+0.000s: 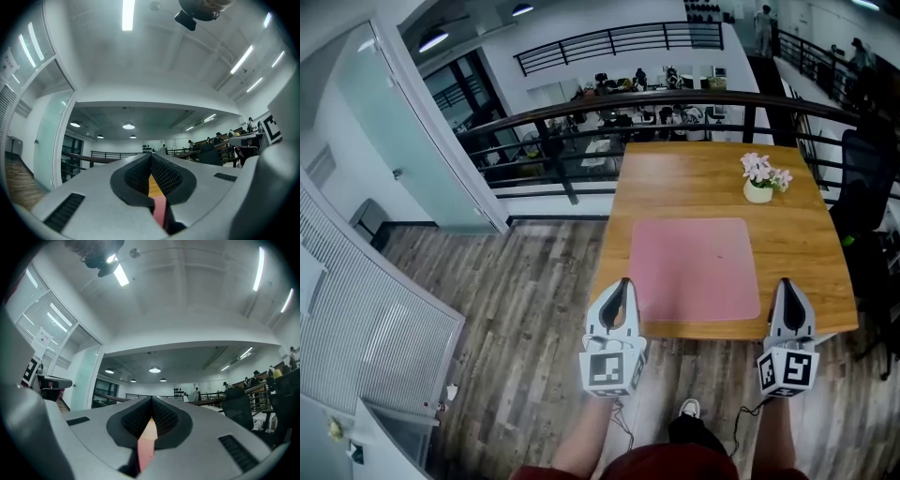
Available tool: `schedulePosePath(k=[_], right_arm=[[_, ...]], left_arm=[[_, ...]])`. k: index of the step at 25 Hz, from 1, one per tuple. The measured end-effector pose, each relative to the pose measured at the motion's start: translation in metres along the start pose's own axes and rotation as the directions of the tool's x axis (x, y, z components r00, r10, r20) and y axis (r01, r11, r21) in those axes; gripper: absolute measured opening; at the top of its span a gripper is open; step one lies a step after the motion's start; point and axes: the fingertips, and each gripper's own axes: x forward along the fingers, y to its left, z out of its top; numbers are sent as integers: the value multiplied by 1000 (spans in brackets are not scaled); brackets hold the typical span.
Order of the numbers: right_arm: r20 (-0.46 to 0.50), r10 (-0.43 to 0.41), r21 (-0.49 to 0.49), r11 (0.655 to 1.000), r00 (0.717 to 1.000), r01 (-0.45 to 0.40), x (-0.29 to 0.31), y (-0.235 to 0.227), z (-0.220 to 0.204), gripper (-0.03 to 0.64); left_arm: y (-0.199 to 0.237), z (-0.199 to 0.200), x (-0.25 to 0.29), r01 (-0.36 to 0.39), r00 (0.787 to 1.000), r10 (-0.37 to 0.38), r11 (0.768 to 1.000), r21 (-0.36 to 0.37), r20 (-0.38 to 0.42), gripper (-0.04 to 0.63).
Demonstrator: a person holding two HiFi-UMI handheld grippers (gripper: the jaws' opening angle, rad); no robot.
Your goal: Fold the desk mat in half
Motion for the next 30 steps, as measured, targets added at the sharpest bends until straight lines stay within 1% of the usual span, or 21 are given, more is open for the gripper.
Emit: schedulePosePath(k=[10,16,21,24,30], right_arm=[[-6,20,28,999,1000,-20,76,-60,-17,8],[-2,37,35,999,999,-37,117,-86,-30,8],[-4,44,43,998,999,-43,144,-97,-39,8],[-14,46,36,998,999,-46,163,-98,-46,8],[-31,36,12,999,999,-35,212,-91,-61,8]], left_arm=[[-23,-12,87,-30,999,30,1000,7,-11,18],[-29,-20,128,-47,999,47,999,22,-12,18],[-29,-24,156,-52,999,52,998,24,-7,18],[-25,-32,175,-37,999,37,999,27,-9,18],[1,-55,222,-22,1000,22,1000,12,-20,18]])
